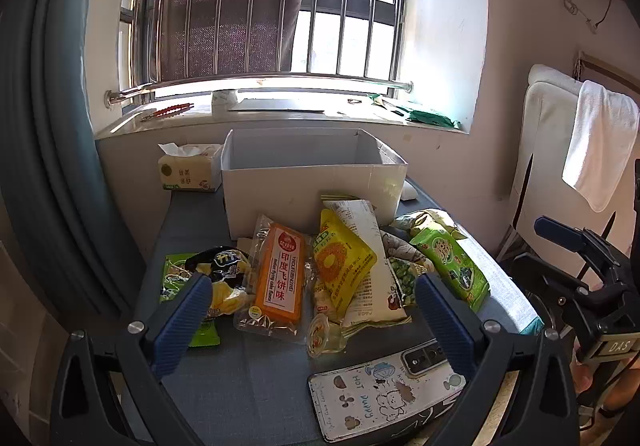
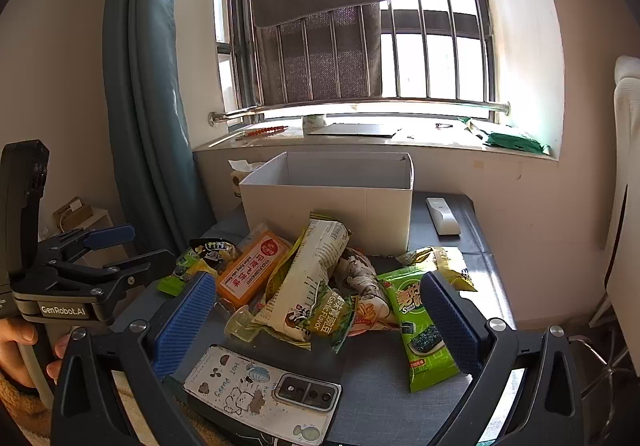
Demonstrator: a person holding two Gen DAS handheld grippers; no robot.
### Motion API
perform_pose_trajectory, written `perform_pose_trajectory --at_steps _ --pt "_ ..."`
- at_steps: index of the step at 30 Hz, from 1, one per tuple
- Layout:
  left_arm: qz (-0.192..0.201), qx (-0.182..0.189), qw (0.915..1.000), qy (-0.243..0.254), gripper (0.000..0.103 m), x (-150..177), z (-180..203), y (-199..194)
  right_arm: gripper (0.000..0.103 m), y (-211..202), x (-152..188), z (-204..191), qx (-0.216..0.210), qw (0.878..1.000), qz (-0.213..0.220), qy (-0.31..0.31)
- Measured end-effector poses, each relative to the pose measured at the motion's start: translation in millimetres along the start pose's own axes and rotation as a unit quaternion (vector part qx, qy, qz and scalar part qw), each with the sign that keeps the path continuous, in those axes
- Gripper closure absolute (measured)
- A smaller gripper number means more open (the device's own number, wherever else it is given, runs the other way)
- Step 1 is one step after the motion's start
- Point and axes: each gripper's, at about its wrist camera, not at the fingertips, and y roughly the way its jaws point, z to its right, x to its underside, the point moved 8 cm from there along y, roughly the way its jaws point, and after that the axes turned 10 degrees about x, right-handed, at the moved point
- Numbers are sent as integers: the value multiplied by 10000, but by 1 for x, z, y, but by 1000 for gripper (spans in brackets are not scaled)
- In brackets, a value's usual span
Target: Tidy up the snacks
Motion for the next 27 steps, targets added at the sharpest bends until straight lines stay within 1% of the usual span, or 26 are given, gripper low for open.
perform_pose_trajectory --at_steps 13,27 --pt "-87 -66 9999 53 0 0 0 1 0 2 3 0 5 10000 -49 -1" --pt "-89 -86 9999 25 0 1 -3 -1 0 5 6 2 52 9999 -117 5"
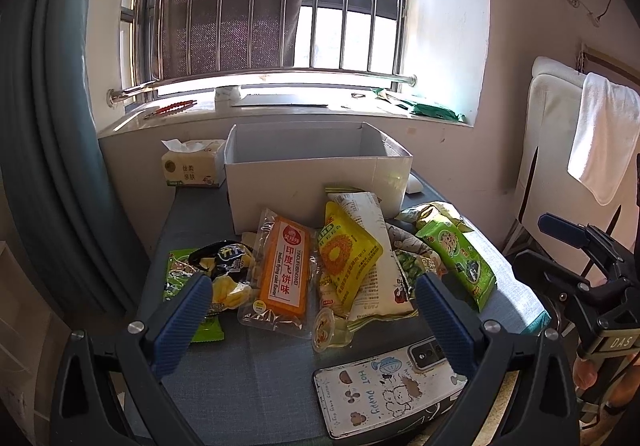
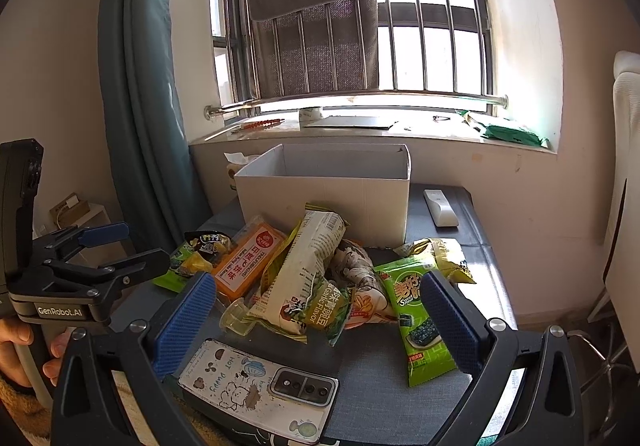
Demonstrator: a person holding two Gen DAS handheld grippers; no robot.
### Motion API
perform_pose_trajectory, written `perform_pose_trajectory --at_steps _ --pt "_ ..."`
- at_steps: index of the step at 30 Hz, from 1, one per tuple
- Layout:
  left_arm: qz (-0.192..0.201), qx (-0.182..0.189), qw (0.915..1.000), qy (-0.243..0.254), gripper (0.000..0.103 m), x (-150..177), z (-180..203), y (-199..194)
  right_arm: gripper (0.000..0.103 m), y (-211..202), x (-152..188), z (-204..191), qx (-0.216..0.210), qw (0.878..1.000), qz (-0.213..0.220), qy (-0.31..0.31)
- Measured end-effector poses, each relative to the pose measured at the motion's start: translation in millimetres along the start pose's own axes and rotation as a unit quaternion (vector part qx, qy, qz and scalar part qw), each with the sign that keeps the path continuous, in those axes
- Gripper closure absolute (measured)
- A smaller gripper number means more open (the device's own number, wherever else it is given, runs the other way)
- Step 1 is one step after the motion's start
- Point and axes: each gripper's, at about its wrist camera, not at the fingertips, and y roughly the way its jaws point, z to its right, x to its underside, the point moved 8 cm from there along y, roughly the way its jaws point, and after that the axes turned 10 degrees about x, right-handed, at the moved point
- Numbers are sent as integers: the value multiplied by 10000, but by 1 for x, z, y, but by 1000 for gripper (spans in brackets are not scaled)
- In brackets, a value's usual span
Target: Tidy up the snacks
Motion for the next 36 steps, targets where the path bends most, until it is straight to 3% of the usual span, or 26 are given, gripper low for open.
perform_pose_trajectory --at_steps 36 --pt "1 -47 10000 -43 0 2 -6 -1 0 15 12 -4 -51 9995 -310 25"
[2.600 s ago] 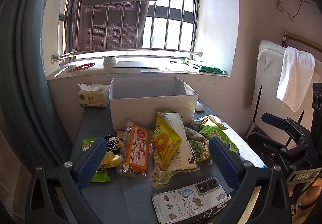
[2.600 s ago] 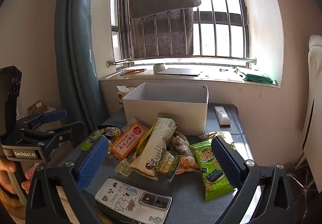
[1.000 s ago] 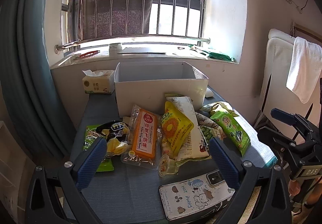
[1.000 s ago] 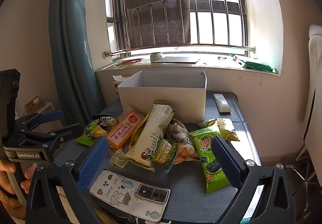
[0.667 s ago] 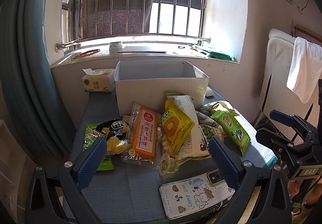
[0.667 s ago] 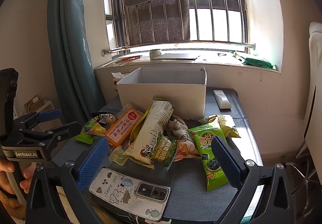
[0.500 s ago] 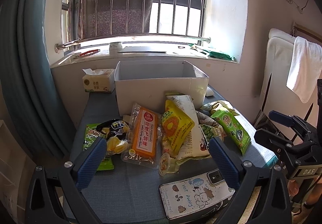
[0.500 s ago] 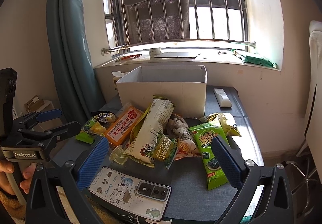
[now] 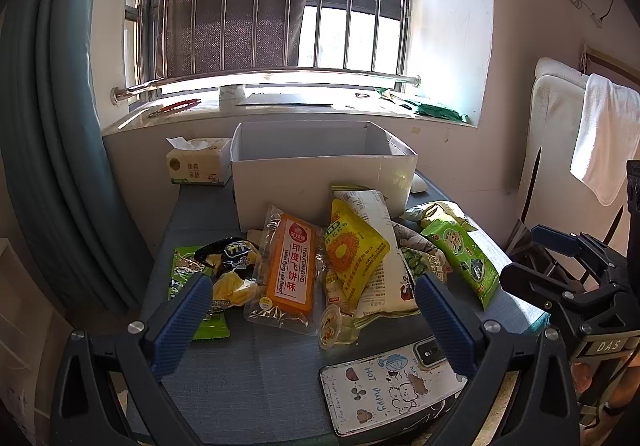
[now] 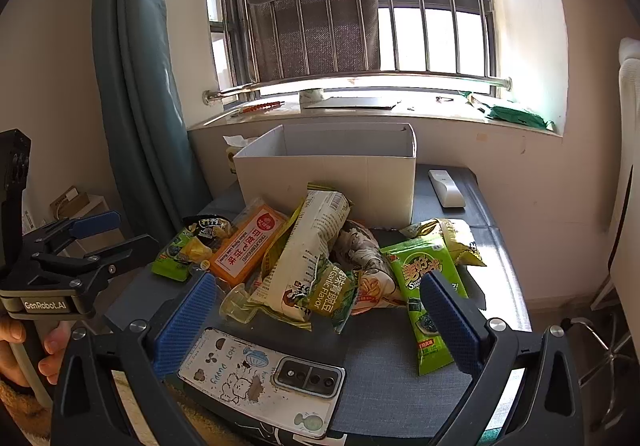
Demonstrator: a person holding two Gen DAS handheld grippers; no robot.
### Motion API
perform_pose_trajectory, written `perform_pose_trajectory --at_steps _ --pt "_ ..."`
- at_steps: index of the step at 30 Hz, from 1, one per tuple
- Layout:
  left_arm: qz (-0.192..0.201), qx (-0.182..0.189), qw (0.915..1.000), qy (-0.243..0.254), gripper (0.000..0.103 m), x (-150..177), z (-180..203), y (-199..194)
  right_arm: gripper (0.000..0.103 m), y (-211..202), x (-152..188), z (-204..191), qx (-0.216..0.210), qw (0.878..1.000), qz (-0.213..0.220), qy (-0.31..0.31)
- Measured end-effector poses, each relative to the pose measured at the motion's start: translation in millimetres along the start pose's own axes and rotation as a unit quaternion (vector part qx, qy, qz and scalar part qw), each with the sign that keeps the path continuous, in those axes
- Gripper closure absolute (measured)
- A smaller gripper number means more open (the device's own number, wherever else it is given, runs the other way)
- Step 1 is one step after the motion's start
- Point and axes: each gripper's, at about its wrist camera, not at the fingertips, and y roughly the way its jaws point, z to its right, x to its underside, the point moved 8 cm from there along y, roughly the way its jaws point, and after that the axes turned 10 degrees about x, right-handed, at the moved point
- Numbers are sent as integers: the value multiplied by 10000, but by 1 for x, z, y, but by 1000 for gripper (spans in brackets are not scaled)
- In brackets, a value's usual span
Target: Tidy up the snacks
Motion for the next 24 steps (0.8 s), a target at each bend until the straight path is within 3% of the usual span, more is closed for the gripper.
perform_pose_trajectory --at_steps 16,21,24 --pt "31 -11 10000 -16 0 0 -1 -1 0 5 3 2 -30 9999 -88 104" --pt "-16 -42 10000 -71 0 4 -7 0 0 38 13 8 -92 9973 -582 432" --pt "-23 -101 9999 -87 0 6 -12 -1 0 66 25 13 -349 9906 -1031 832"
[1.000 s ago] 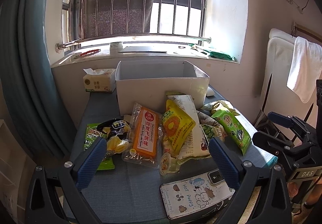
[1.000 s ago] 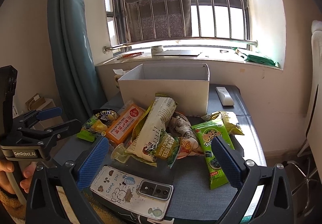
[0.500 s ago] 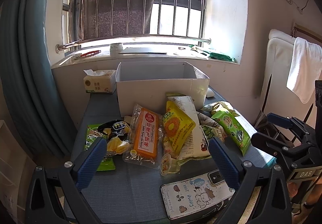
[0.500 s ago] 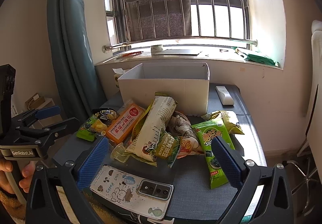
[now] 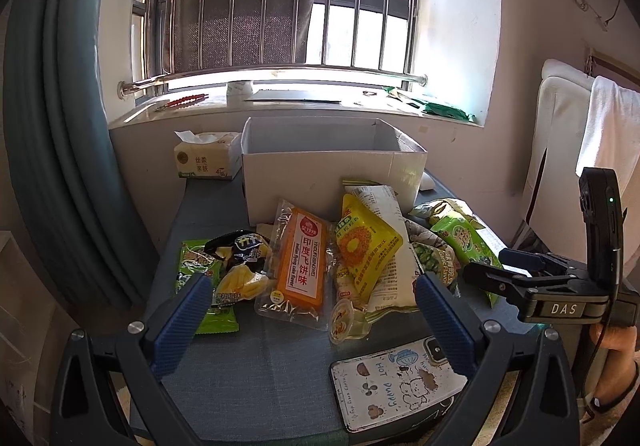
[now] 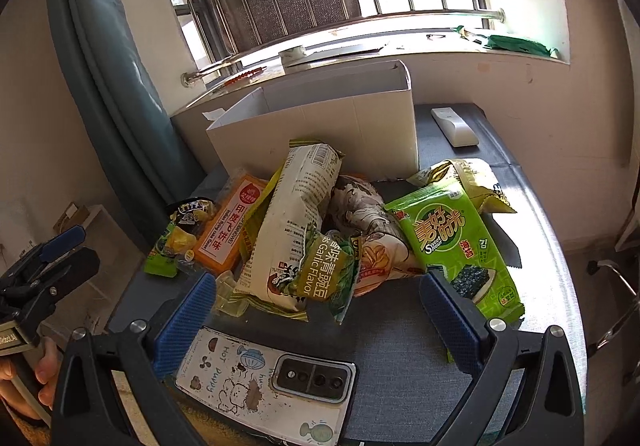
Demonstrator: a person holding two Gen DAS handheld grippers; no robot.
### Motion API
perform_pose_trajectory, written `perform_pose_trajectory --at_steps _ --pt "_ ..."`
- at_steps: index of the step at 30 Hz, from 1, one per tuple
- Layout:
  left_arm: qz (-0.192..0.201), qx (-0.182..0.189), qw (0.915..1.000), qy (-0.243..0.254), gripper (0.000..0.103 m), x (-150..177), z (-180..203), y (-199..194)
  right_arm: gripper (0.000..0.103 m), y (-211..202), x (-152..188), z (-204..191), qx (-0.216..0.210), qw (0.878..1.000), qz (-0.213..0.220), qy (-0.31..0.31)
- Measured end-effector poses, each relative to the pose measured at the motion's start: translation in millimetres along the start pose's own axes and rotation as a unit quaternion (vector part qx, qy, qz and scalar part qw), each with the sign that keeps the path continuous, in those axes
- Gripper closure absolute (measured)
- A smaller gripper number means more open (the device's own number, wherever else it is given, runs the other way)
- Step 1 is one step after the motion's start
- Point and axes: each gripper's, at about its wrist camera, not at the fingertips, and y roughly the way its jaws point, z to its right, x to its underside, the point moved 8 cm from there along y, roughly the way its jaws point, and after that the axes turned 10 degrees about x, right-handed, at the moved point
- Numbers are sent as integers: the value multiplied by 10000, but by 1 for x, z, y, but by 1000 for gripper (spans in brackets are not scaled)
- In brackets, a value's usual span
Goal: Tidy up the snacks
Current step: 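Grasp the green garlic-flavour bag with the right tool while the left tool grasps the dark blue chip bag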
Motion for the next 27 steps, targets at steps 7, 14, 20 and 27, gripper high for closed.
perform_pose_trajectory --at_steps 7,14,20,27 --pt "-70 -109 9997 -206 0 10 -20 1 0 52 11 20 -416 9893 -837 1117" --pt "-133 -237 9990 -362 0 17 -38 3 61 71 23 14 -753 9812 -1212 1299" --pt "-131 -332 9983 -452 0 19 -59 10 61 41 27 9 -895 9860 -890 1093" --pt "-530 -148 9963 -656 0 10 -101 59 61 -4 8 4 -1149 9892 -265 869"
